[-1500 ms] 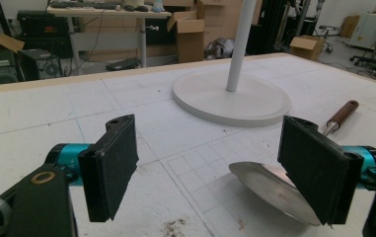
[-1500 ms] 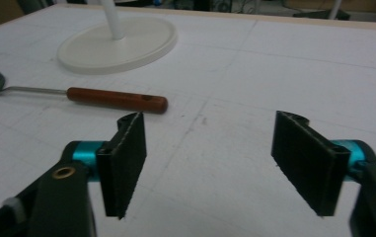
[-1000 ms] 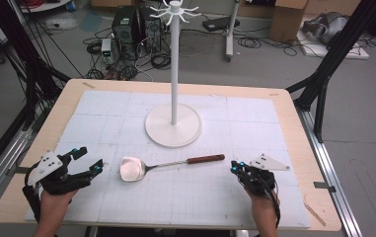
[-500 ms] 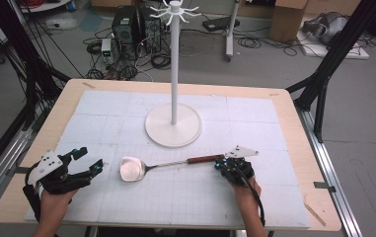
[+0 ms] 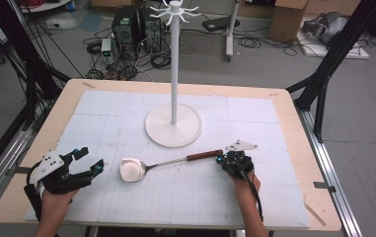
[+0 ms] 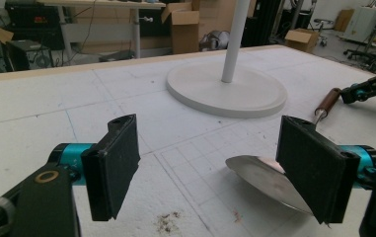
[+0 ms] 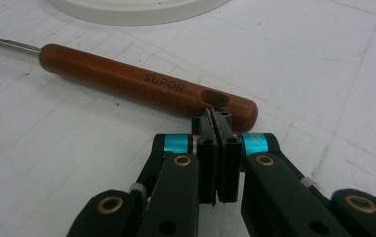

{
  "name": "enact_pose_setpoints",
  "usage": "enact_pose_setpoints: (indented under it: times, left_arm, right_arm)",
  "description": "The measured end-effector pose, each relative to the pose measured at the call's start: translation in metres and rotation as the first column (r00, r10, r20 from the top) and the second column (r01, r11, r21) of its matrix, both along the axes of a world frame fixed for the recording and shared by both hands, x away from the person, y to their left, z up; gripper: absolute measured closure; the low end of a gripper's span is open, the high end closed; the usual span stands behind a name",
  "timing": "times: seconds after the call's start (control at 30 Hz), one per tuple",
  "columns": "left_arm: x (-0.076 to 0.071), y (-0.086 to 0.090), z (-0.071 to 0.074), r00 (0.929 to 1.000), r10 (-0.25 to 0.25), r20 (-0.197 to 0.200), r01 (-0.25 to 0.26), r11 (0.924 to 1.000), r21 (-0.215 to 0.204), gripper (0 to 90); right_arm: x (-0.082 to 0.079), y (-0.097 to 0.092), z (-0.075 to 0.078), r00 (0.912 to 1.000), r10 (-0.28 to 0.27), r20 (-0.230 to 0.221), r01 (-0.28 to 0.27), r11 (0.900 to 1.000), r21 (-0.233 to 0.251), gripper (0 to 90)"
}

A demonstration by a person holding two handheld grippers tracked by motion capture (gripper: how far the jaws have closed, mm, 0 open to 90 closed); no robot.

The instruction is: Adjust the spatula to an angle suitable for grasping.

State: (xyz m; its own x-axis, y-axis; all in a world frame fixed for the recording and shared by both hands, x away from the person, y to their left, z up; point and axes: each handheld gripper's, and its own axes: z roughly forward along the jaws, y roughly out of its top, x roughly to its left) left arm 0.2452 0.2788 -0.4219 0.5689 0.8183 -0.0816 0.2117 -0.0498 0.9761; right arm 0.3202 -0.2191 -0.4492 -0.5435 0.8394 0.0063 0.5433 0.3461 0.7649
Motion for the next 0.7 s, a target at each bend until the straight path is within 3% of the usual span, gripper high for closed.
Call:
enact_pose_setpoints:
  times: [0.3,0.37,0.47,0.53,0.7]
  left_arm:
    - [0.0,0.001,-0.001,1.0,0.001,-0.003,-0.001,1.0,0.001,24.9]
    - [0.0,0.002,-0.001,1.0,0.005,-0.004,-0.005,1.0,-0.002,25.0]
    - [0.0,0.004,-0.001,0.9999,0.013,-0.004,-0.013,0.9999,-0.003,25.0]
    - [0.0,0.006,-0.001,0.9998,0.018,-0.004,-0.018,0.9998,-0.007,25.1]
    - [0.0,0.009,-0.001,0.9997,0.025,-0.004,-0.025,0.9996,-0.009,25.1]
  right_arm:
    - [0.011,0.004,0.001,0.9999,-0.014,-0.005,0.014,0.9999,-0.007,89.4]
    - [0.012,0.0,0.003,0.9997,-0.023,0.004,0.022,0.9997,0.012,89.4]
    - [0.015,-0.015,0.009,0.9956,-0.088,0.034,0.086,0.9946,0.059,89.4]
    - [0.02,-0.021,0.012,0.992,-0.117,0.047,0.114,0.9919,0.055,89.4]
    - [0.031,-0.021,0.008,0.9909,-0.133,0.02,0.132,0.9901,0.048,89.4]
